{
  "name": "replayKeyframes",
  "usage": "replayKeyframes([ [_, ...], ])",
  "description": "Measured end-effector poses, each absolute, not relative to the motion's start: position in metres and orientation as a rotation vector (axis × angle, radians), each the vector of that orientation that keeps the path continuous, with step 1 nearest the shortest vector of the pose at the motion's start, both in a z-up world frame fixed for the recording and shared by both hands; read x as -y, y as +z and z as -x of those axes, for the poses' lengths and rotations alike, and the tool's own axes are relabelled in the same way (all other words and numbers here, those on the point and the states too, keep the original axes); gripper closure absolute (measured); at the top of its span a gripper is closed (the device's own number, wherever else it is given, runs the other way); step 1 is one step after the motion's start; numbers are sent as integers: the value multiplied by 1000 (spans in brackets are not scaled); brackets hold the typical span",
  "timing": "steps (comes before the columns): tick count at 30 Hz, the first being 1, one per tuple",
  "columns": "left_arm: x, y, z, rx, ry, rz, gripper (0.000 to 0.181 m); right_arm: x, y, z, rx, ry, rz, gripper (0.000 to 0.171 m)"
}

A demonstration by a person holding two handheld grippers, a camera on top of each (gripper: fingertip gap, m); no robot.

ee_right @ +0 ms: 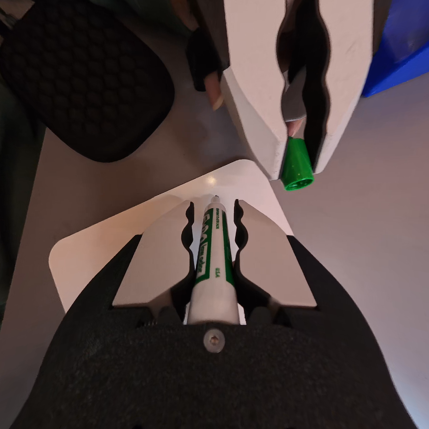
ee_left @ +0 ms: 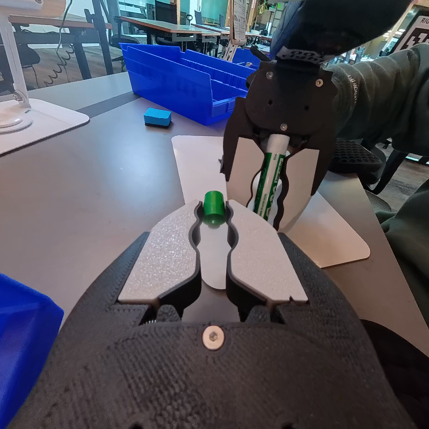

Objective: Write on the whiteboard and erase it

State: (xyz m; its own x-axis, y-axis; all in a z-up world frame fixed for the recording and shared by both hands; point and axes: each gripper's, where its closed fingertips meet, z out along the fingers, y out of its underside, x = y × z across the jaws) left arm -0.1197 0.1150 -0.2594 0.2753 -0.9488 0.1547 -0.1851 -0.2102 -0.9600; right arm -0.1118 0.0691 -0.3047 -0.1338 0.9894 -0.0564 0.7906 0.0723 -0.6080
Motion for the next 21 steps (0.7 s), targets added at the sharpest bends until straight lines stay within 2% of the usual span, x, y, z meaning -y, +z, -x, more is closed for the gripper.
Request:
replayKeyframes([
  [21,-113,-265,120,-1097,-1025,1631,163,-64,-314,112,2021,657,1773,138],
])
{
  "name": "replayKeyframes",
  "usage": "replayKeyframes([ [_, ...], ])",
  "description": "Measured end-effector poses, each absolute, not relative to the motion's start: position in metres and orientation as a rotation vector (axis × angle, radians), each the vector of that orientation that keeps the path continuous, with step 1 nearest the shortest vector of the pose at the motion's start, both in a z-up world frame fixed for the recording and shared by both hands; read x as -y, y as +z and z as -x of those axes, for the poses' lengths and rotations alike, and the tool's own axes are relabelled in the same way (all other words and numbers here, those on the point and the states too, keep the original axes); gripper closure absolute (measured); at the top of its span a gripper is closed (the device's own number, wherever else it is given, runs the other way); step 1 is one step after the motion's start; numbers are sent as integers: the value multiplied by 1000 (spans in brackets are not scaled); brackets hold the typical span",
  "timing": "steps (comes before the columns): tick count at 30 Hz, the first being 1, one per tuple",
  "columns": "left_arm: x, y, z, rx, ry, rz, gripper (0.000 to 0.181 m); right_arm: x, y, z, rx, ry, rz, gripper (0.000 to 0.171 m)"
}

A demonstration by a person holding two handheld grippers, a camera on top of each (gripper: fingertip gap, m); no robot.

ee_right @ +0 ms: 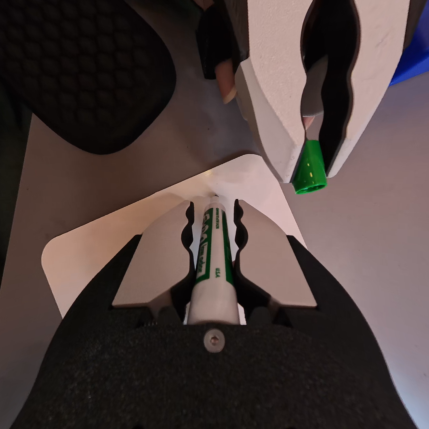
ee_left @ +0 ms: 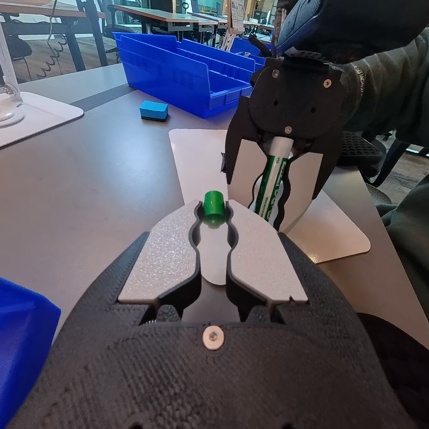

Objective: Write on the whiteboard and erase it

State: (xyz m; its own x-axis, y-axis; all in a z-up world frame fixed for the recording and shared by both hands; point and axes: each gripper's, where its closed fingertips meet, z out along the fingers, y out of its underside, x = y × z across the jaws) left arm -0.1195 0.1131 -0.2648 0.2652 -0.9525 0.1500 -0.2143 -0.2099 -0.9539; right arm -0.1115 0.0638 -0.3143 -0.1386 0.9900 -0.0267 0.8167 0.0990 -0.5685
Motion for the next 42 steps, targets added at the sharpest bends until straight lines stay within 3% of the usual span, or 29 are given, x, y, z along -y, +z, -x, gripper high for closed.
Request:
replayKeyframes([
  [27,-113,-266,119,-1101,-1026,1636,163,2,-318,79,2220,623,1779,138],
  [42,-113,-261,121,-1096,-1023,1627,163,-62,-317,105,2043,590,1818,138],
])
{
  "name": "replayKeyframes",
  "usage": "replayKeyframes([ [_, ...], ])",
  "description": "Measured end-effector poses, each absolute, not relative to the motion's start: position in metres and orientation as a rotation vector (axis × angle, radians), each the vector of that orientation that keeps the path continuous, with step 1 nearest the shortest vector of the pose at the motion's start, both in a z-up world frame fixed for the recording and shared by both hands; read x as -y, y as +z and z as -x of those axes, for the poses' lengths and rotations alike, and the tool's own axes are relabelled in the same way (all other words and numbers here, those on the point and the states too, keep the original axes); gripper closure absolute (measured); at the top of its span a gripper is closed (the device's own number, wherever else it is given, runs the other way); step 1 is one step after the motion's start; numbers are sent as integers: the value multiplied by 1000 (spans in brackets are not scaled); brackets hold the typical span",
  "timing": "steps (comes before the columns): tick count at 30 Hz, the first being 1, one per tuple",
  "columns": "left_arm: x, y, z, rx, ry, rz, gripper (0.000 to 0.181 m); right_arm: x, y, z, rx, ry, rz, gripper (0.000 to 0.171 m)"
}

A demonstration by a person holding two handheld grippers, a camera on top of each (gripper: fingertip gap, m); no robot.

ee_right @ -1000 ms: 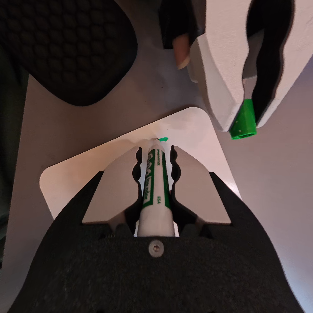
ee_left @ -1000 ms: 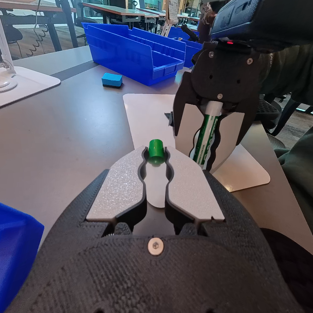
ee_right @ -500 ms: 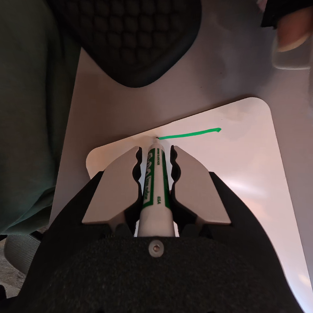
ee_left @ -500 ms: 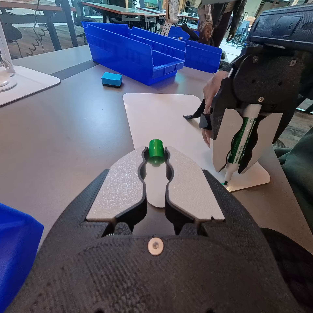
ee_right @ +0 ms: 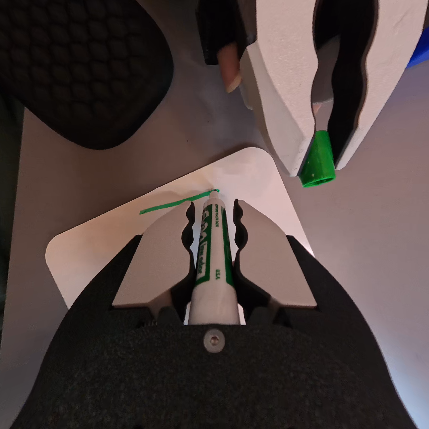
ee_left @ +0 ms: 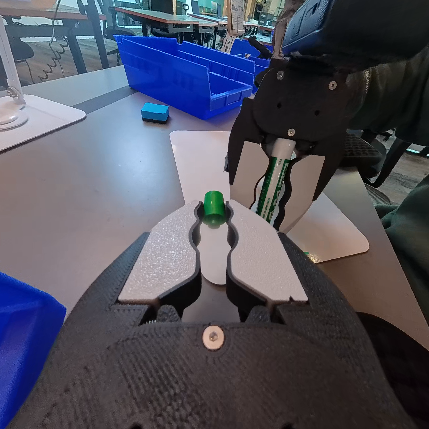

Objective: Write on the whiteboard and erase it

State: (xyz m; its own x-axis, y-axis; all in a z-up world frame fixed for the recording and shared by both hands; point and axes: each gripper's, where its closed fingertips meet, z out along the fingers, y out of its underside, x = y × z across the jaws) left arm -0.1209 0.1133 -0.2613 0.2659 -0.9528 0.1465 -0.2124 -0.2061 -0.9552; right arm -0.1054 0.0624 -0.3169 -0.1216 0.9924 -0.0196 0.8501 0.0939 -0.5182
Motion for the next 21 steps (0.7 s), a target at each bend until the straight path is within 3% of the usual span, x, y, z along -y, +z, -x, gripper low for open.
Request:
replayKeyframes([
  [21,-113,-263,120,-1101,-1027,1631,163,-49,-320,71,2087,488,1867,138],
])
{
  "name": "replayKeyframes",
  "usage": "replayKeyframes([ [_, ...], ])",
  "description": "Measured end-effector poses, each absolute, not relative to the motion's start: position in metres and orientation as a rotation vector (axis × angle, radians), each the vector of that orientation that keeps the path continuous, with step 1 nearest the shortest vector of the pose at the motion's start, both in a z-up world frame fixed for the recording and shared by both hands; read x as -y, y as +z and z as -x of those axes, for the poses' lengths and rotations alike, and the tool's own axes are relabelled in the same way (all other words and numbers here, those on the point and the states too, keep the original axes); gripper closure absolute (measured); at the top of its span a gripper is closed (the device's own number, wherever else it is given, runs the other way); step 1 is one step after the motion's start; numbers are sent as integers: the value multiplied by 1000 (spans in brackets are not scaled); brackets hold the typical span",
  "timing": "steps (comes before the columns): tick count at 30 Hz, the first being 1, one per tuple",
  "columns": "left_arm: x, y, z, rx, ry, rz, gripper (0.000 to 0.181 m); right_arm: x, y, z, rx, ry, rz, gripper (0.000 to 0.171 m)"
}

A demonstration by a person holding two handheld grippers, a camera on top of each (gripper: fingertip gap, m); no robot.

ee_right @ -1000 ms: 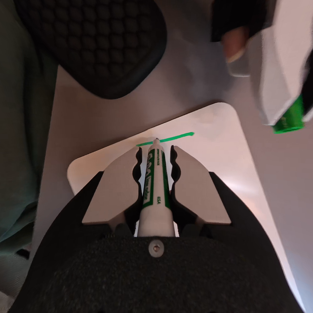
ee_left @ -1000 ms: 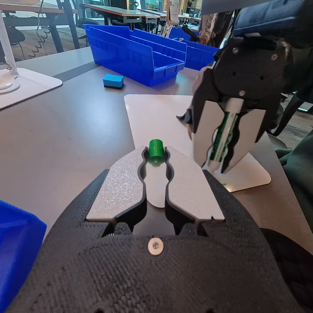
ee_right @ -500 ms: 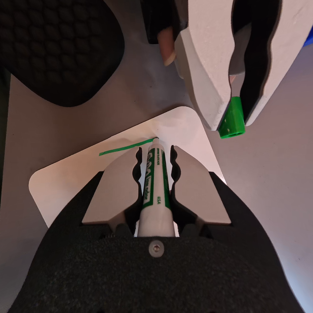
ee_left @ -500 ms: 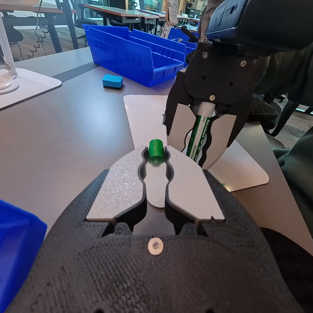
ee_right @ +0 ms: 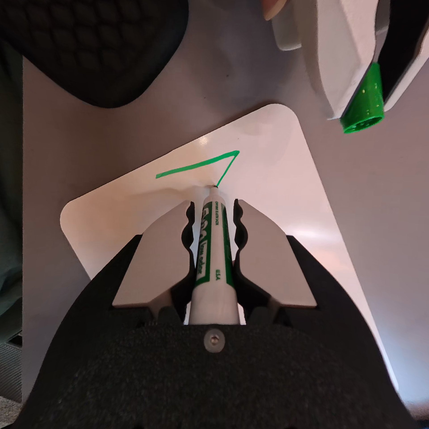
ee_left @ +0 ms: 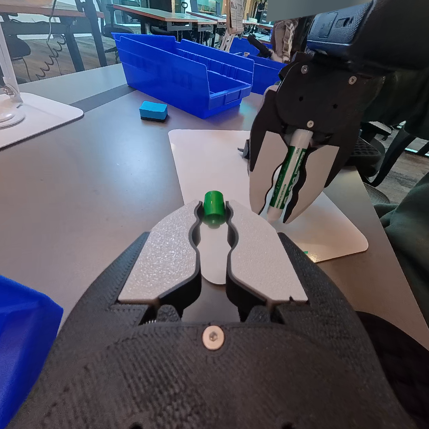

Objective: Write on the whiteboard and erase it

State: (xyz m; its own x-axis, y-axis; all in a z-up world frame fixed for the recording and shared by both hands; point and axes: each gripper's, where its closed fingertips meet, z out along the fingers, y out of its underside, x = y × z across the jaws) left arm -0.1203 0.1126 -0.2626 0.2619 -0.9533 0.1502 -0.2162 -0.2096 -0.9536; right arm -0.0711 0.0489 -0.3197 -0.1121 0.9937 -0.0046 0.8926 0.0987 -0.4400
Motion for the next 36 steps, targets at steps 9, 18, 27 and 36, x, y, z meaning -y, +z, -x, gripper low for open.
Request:
replayKeyframes([
  [9,-113,-263,121,-1102,-1025,1632,163,-49,-320,70,2098,463,1864,138],
  [18,-113,-263,121,-1102,-1027,1633,163,-74,-319,77,2065,429,1867,138],
  [27,-113,-263,121,-1100,-1028,1634,163,-85,-319,79,2068,420,1884,138],
  [36,-113,-264,121,-1102,-1030,1636,163,-48,-319,51,2107,450,1934,138],
])
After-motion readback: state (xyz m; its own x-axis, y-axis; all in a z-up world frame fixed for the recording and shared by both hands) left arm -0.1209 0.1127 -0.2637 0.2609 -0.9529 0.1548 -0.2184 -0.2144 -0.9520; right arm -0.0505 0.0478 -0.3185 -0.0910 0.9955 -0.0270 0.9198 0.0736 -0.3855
